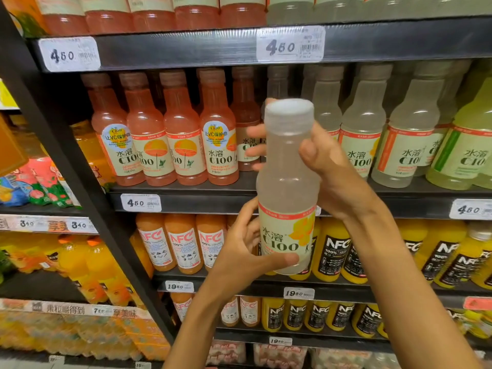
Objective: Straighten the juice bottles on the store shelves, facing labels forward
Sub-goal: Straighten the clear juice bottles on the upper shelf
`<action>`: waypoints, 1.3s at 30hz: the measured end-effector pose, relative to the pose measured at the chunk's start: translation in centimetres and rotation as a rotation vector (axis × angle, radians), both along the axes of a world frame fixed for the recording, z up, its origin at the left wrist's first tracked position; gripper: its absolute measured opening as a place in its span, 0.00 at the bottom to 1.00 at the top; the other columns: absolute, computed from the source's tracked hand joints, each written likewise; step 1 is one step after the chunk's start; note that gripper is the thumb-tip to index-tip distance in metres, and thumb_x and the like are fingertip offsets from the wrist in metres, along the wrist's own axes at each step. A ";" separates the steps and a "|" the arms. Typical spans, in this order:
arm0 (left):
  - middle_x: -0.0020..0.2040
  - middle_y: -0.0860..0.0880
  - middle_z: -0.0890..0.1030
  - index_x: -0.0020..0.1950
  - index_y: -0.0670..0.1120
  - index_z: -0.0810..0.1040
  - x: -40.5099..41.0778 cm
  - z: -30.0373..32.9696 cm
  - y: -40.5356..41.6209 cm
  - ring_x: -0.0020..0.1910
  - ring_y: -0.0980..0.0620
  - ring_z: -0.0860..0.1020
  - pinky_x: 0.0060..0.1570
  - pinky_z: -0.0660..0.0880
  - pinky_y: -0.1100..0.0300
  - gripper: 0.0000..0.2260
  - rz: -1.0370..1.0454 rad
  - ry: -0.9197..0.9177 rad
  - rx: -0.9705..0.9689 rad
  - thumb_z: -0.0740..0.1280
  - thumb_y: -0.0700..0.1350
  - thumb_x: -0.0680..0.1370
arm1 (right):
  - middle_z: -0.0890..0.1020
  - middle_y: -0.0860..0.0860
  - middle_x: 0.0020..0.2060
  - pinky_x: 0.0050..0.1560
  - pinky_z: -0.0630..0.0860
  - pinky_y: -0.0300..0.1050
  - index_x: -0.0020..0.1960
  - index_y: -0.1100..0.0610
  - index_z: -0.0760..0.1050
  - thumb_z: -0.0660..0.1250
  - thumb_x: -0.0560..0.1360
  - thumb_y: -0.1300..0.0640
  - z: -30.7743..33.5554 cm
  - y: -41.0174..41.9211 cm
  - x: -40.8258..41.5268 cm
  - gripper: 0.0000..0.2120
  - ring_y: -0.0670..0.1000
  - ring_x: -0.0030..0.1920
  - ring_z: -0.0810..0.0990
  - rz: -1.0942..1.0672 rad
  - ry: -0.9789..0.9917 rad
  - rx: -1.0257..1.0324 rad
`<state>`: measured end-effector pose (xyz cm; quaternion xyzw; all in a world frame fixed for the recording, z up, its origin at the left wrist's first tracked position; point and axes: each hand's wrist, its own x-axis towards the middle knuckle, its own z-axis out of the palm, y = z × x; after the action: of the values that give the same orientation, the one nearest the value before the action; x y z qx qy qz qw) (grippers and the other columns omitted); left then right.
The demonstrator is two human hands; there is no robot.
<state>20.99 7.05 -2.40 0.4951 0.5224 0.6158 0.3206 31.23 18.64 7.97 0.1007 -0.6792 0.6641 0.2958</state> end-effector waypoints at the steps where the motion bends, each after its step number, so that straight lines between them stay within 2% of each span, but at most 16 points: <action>1: 0.61 0.53 0.80 0.68 0.57 0.65 0.2 0.0 0.0 0.61 0.52 0.78 0.60 0.75 0.52 0.39 -0.008 -0.016 0.003 0.78 0.46 0.61 | 0.80 0.53 0.59 0.59 0.76 0.55 0.69 0.56 0.65 0.71 0.66 0.40 0.0 -0.1 -0.4 0.38 0.56 0.58 0.80 0.007 -0.051 -0.010; 3: 0.59 0.52 0.81 0.67 0.55 0.66 0.6 -0.2 0.1 0.60 0.52 0.79 0.58 0.76 0.55 0.37 0.002 -0.065 0.030 0.77 0.45 0.61 | 0.82 0.54 0.54 0.56 0.77 0.52 0.68 0.59 0.67 0.69 0.68 0.40 -0.1 -0.2 -1.0 0.36 0.56 0.54 0.81 0.004 -0.125 -0.021; 6: 0.59 0.52 0.81 0.66 0.55 0.68 1.0 -0.2 -0.1 0.59 0.52 0.79 0.53 0.77 0.62 0.32 0.053 -0.166 0.094 0.74 0.47 0.64 | 0.84 0.52 0.44 0.47 0.79 0.45 0.60 0.59 0.74 0.64 0.76 0.47 -0.1 -0.2 -1.6 0.19 0.52 0.46 0.82 -0.162 -0.088 -0.106; 7: 0.59 0.53 0.81 0.66 0.55 0.68 1.0 0.0 -0.1 0.58 0.53 0.79 0.52 0.77 0.64 0.30 0.078 -0.155 0.112 0.72 0.50 0.66 | 0.84 0.52 0.43 0.45 0.79 0.43 0.57 0.58 0.75 0.63 0.76 0.47 -0.1 -0.3 -1.8 0.17 0.50 0.44 0.83 -0.224 -0.064 -0.162; 11: 0.50 0.59 0.83 0.57 0.55 0.74 1.0 1.0 0.5 0.51 0.59 0.81 0.45 0.76 0.69 0.21 0.159 -0.097 0.098 0.67 0.60 0.65 | 0.84 0.49 0.43 0.42 0.78 0.39 0.58 0.56 0.75 0.62 0.75 0.45 -0.5 -0.8 -2.2 0.18 0.47 0.44 0.83 -0.330 -0.057 -0.204; 14: 0.53 0.52 0.84 0.58 0.55 0.79 0.4 1.0 0.0 0.52 0.52 0.82 0.47 0.78 0.60 0.24 0.020 -0.274 0.057 0.67 0.65 0.67 | 0.85 0.49 0.46 0.47 0.79 0.40 0.59 0.55 0.75 0.61 0.77 0.46 0.0 -0.3 -1.9 0.16 0.48 0.49 0.83 -0.270 -0.078 -0.218; 17: 0.54 0.44 0.82 0.67 0.47 0.74 0.2 0.8 -0.3 0.48 0.46 0.81 0.47 0.78 0.50 0.33 -0.265 -0.414 0.047 0.64 0.68 0.71 | 0.84 0.54 0.45 0.51 0.80 0.48 0.55 0.57 0.77 0.61 0.76 0.48 0.4 0.1 -2.0 0.15 0.53 0.49 0.83 -0.106 -0.095 -0.318; 20: 0.57 0.45 0.81 0.66 0.52 0.75 0.2 0.7 0.1 0.55 0.46 0.80 0.58 0.75 0.46 0.32 -0.172 -0.360 -0.015 0.61 0.70 0.70 | 0.82 0.52 0.38 0.45 0.80 0.46 0.56 0.59 0.73 0.58 0.78 0.51 0.6 -0.2 -2.2 0.13 0.52 0.42 0.83 -0.102 -0.060 -0.319; 22: 0.58 0.53 0.81 0.60 0.60 0.78 0.0 0.7 0.3 0.59 0.54 0.79 0.63 0.73 0.51 0.25 0.016 -0.235 -0.021 0.58 0.70 0.70 | 0.82 0.52 0.38 0.41 0.79 0.44 0.57 0.59 0.72 0.62 0.78 0.52 0.6 -0.3 -2.0 0.13 0.52 0.41 0.83 -0.258 -0.031 -0.227; 25: 0.53 0.60 0.83 0.56 0.59 0.78 0.5 1.3 0.5 0.54 0.61 0.80 0.48 0.76 0.69 0.17 0.109 -0.124 0.085 0.61 0.64 0.73 | 0.83 0.51 0.42 0.43 0.79 0.40 0.60 0.56 0.71 0.63 0.77 0.47 0.8 -0.7 -2.1 0.16 0.49 0.44 0.84 -0.470 -0.076 -0.097; 27: 0.50 0.58 0.84 0.52 0.59 0.81 0.7 1.2 0.8 0.51 0.59 0.82 0.43 0.76 0.70 0.16 0.126 -0.197 0.097 0.61 0.64 0.73 | 0.84 0.51 0.45 0.44 0.80 0.40 0.60 0.55 0.72 0.61 0.77 0.44 1.0 -0.6 -1.9 0.18 0.48 0.46 0.84 -0.476 -0.126 -0.086; 29: 0.50 0.51 0.85 0.53 0.58 0.82 0.3 1.6 0.6 0.49 0.53 0.83 0.43 0.79 0.63 0.20 0.005 -0.366 0.093 0.61 0.67 0.72 | 0.84 0.51 0.46 0.47 0.79 0.41 0.60 0.56 0.73 0.60 0.78 0.45 1.4 -0.2 -1.6 0.17 0.49 0.48 0.83 -0.388 -0.112 -0.101; 31: 0.51 0.43 0.83 0.61 0.48 0.79 0.0 2.1 0.5 0.46 0.47 0.83 0.44 0.80 0.54 0.27 -0.258 -0.576 0.072 0.60 0.67 0.74 | 0.83 0.52 0.46 0.53 0.78 0.47 0.60 0.58 0.72 0.58 0.79 0.49 1.5 -0.1 -1.6 0.16 0.52 0.51 0.81 -0.254 -0.080 -0.148; 33: 0.52 0.41 0.81 0.64 0.42 0.75 0.2 2.3 0.5 0.47 0.47 0.81 0.47 0.79 0.53 0.28 -0.428 -0.699 0.054 0.57 0.63 0.77 | 0.82 0.55 0.45 0.58 0.75 0.55 0.60 0.59 0.71 0.54 0.79 0.49 1.5 -0.3 -2.0 0.17 0.57 0.53 0.80 -0.107 -0.064 -0.221; 36: 0.53 0.43 0.83 0.61 0.47 0.79 0.2 0.9 0.9 0.52 0.45 0.82 0.52 0.79 0.53 0.24 -0.271 -0.605 -0.009 0.55 0.61 0.78 | 0.82 0.51 0.36 0.46 0.79 0.47 0.56 0.58 0.72 0.56 0.78 0.51 1.4 -0.6 -2.3 0.13 0.52 0.41 0.82 -0.068 -0.020 -0.211; 39: 0.56 0.48 0.83 0.57 0.56 0.81 -0.4 1.4 1.0 0.56 0.52 0.81 0.51 0.79 0.61 0.19 0.075 -0.319 0.050 0.57 0.62 0.76 | 0.82 0.50 0.34 0.39 0.78 0.43 0.51 0.57 0.74 0.63 0.78 0.51 1.4 -0.7 -2.0 0.09 0.50 0.38 0.82 -0.301 -0.007 -0.109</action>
<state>20.58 8.09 -1.03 0.3789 0.4676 0.7110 0.3637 29.19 17.93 9.34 -0.0210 -0.6505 0.6486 0.3947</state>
